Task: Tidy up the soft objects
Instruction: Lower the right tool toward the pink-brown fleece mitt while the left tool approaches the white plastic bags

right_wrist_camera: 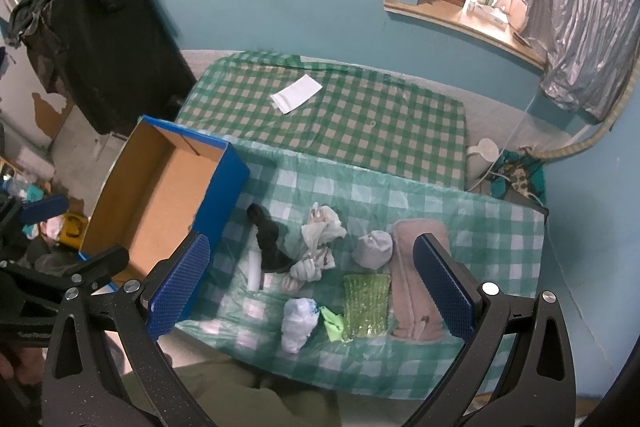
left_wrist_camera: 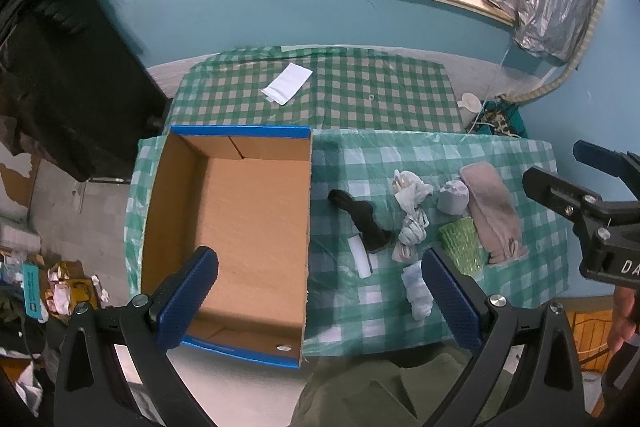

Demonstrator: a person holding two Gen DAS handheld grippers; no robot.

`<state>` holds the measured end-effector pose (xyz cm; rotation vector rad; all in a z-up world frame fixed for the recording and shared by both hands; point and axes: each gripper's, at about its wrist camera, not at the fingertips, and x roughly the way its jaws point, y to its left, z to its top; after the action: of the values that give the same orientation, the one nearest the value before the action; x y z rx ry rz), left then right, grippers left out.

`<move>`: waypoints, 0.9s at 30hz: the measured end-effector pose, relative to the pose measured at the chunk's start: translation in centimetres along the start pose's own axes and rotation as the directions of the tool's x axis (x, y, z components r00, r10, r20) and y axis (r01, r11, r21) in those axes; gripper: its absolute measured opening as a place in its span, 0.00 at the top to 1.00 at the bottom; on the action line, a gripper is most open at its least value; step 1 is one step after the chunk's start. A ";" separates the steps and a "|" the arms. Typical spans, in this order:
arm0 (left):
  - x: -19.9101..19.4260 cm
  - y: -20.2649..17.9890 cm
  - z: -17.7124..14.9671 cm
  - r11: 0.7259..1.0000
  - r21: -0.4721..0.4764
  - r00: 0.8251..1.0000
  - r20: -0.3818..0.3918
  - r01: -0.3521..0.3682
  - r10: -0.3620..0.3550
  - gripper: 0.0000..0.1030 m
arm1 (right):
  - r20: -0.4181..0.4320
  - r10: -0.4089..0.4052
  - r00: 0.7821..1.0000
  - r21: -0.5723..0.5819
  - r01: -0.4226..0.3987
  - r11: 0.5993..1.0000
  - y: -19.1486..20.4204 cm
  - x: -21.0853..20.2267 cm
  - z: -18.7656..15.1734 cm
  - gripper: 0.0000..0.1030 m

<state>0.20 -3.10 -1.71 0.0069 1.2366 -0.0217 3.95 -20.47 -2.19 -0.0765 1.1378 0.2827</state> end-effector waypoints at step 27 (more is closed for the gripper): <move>8.2 -4.5 0.8 0.995 0.097 0.992 -0.126 0.024 -0.012 0.01 | -0.151 -0.006 0.988 0.164 0.031 0.986 -10.9 4.3 -3.3 0.01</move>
<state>3.54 -7.76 -9.16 0.0836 1.3599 -0.0989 5.57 -30.86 -8.36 0.0391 1.3057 0.1663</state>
